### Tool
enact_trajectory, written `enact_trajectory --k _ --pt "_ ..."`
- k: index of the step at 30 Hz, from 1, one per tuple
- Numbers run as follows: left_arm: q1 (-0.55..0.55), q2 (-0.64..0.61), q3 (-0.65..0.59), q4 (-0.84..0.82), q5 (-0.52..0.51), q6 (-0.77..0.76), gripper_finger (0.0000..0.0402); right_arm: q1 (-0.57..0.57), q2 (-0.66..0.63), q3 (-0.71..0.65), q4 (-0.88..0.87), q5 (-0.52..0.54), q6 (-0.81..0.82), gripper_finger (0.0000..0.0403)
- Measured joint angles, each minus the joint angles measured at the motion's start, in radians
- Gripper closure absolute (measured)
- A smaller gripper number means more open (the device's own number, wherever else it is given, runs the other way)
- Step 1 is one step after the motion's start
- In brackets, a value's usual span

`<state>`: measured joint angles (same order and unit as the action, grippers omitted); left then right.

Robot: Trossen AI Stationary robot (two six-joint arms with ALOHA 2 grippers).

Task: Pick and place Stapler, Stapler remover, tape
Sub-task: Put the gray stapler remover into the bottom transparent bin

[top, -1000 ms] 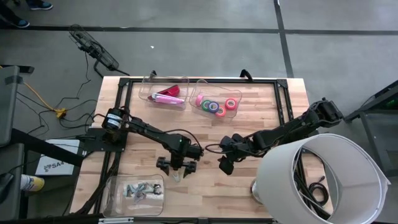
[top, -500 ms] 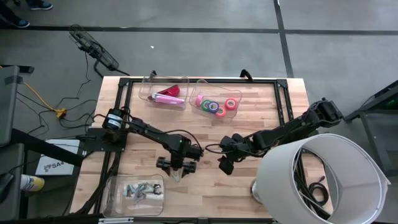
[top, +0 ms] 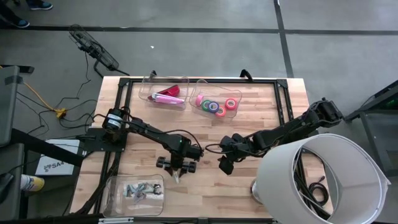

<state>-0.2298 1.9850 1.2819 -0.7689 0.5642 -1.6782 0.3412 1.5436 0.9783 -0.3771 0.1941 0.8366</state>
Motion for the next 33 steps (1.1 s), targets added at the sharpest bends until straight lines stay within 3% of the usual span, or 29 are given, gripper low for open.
enact_trajectory --k 12,33 --pt "0.000 -0.002 0.000 0.002 -0.028 0.024 0.0311 0.000 0.000 0.000 0.000 0.001 0.000 0.0187" --pt "0.000 -0.003 0.001 0.021 -0.041 0.052 0.0313 0.000 0.000 0.000 0.000 0.001 0.000 0.0187"
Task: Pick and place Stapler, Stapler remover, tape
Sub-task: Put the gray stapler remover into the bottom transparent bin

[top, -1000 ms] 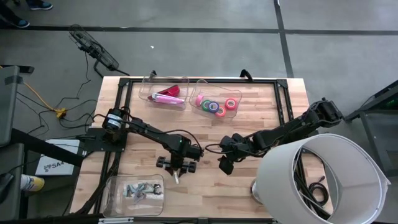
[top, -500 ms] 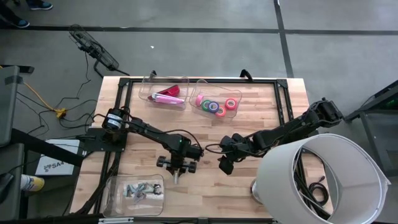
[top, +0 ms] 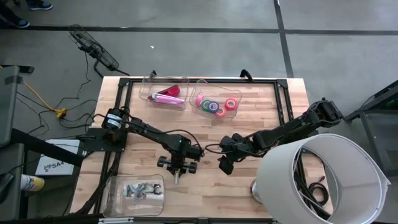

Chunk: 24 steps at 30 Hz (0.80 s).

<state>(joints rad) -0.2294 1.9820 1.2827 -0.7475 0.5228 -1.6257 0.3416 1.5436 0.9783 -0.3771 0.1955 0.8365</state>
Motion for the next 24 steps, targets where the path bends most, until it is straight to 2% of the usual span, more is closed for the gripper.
enact_trajectory --k 15,24 --pt "0.021 0.001 0.005 0.014 0.003 0.037 0.0313 0.000 0.000 0.000 0.000 0.000 0.000 0.0187" --pt "0.070 0.003 0.081 -0.016 -0.062 0.117 0.0313 0.000 0.000 0.000 -0.003 -0.012 0.017 0.0187"
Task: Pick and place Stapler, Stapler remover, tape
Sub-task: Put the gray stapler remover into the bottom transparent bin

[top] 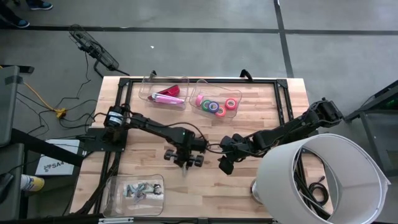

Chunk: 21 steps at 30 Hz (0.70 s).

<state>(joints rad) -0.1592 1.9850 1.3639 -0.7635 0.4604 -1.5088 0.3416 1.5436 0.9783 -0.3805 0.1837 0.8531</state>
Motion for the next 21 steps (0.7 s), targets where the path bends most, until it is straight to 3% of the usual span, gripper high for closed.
enact_trajectory --k 21 --pt "0.094 0.000 0.356 -0.640 -0.132 0.413 0.0313 0.000 0.000 0.000 -0.050 -0.019 0.003 0.0187"
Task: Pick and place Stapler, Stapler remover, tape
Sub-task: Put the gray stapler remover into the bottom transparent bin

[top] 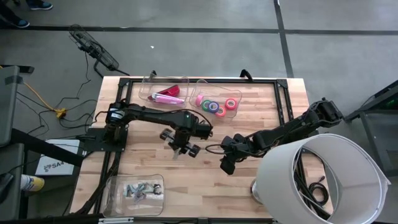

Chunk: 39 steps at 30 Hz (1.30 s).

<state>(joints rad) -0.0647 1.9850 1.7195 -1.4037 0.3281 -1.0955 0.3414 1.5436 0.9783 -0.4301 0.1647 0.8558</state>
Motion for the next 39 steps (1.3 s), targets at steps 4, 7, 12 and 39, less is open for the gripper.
enact_trajectory --k 4,7,12,39 --pt "-0.001 0.000 0.044 -0.117 -0.028 0.039 0.0313 0.000 0.000 0.000 0.000 0.000 0.000 0.0187" --pt "-0.004 -0.014 0.054 -0.145 -0.037 0.059 0.0313 0.000 0.000 0.000 0.000 0.000 0.000 0.0187" --pt "-0.022 -0.056 0.055 -0.171 -0.063 0.062 0.0313 0.000 0.000 0.000 0.000 -0.007 0.011 0.0187" --pt "-0.543 -0.165 -0.118 -0.086 0.035 -0.351 0.0313 0.000 0.000 0.000 -0.003 -0.020 0.015 0.0187"
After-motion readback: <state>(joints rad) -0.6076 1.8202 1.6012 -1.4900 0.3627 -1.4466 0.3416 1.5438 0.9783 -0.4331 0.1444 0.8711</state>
